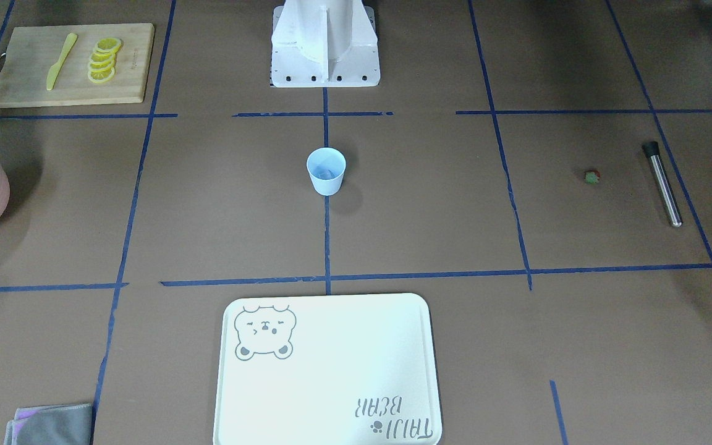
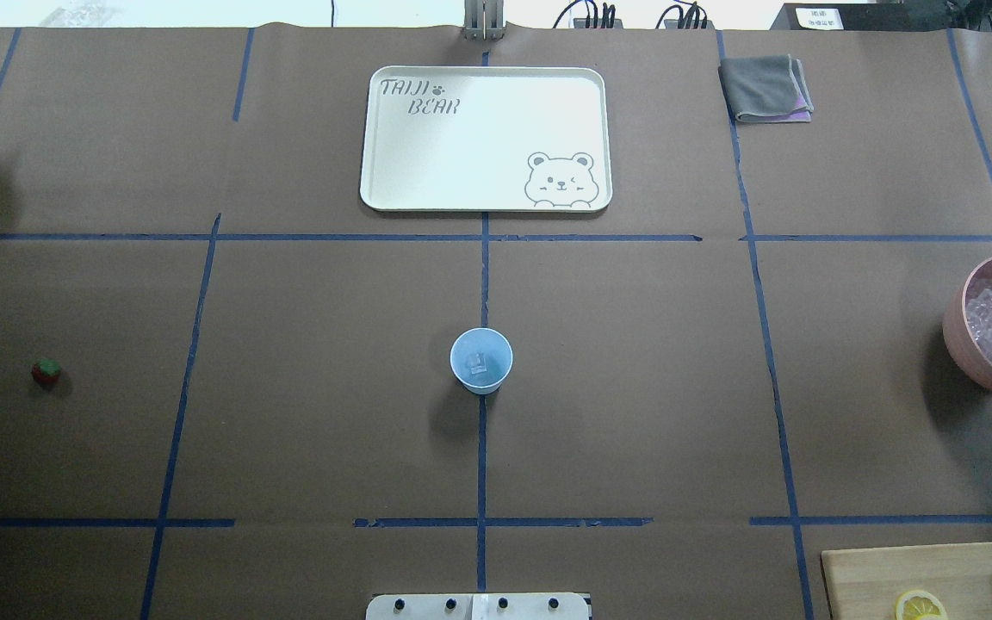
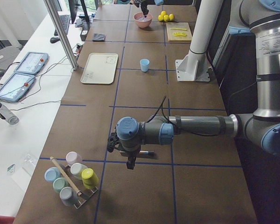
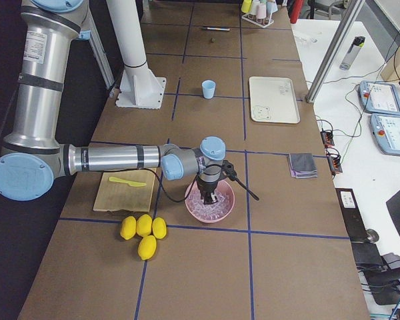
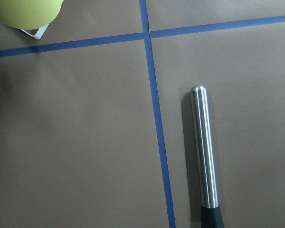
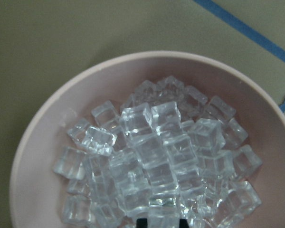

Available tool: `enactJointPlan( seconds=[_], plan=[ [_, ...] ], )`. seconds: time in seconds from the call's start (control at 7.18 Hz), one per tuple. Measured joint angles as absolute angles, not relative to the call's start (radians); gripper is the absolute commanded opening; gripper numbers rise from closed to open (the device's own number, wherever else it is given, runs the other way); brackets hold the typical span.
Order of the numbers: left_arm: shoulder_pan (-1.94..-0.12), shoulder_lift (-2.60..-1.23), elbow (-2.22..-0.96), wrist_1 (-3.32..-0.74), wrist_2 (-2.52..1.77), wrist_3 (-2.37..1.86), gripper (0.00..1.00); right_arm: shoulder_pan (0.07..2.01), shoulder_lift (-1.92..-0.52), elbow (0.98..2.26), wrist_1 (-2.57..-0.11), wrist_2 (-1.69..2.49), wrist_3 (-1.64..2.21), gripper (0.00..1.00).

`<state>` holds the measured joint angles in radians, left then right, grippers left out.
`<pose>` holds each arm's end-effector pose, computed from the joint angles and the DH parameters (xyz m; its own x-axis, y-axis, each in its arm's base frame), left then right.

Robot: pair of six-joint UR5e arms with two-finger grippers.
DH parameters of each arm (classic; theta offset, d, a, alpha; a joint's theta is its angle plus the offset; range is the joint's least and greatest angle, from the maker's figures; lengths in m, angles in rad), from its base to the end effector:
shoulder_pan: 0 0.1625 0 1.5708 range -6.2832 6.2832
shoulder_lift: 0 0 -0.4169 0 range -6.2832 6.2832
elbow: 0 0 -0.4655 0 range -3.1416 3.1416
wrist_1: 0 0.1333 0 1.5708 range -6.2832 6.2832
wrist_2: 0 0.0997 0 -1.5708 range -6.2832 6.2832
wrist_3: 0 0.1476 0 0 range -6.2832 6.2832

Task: Mash ice and strawberries in cup
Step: 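Lift the ice cube and carry it over the light-blue cup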

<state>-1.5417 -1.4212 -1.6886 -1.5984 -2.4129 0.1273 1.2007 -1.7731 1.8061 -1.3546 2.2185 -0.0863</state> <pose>-0.0086 -0.5029 0.6882 0.6566 0.1430 -0.7405 -0.1134 0.9894 0.0906 -0.1422 -0.4888 0.6450 0.6569 -0.5035 0.5613 0.4087 0.8633 0.2961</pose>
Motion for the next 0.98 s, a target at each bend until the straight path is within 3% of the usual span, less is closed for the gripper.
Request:
enactJointPlan(
  seconds=[0.56,0.98],
  plan=[
    [-1.542,-1.421,-1.689,-1.597,-2.413,0.127,1.0,1.208,-1.666,1.954,-1.43,2.249,0.3,0.0],
    [-1.542,-1.42,-1.69,-1.597,-2.413,0.127,1.0,1.053,-1.452,1.997,-1.531,2.233,0.609,0.02]
  ],
)
